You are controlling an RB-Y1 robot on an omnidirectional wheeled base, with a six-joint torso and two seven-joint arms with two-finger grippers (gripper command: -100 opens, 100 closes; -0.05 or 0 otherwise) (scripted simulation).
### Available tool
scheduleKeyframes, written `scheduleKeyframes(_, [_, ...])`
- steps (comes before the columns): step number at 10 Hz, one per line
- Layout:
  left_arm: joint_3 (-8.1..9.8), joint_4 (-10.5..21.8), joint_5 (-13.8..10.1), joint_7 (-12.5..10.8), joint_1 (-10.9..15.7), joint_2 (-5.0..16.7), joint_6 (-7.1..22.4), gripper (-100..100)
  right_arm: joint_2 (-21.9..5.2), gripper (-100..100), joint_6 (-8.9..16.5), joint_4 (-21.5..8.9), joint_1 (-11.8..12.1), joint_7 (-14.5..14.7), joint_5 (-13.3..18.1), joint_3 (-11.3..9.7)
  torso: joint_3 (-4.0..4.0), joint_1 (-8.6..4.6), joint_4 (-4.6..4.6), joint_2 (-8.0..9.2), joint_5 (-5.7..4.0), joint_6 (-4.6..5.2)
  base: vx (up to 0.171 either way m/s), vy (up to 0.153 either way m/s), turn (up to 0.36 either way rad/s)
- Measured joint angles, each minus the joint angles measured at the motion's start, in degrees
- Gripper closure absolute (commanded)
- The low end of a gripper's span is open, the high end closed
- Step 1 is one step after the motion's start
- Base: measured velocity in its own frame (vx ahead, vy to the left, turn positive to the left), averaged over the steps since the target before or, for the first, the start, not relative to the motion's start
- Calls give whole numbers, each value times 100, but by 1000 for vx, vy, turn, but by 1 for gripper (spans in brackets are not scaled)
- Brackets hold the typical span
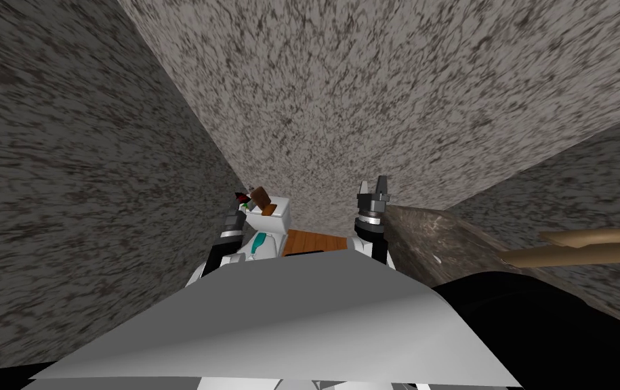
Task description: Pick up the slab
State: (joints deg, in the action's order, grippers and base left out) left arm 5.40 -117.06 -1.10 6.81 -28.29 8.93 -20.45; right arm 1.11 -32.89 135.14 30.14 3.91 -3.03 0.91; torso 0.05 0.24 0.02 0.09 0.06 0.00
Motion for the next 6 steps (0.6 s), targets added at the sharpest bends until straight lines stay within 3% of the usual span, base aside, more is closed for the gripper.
scheduleKeyframes(6, [41, 889, -118, 41, 232, -21, 68, -100, 0, 0, 0, 0, 0, 0, 0, 0, 1, -6, 1, 2, -1, 1, -27, 47, 11])
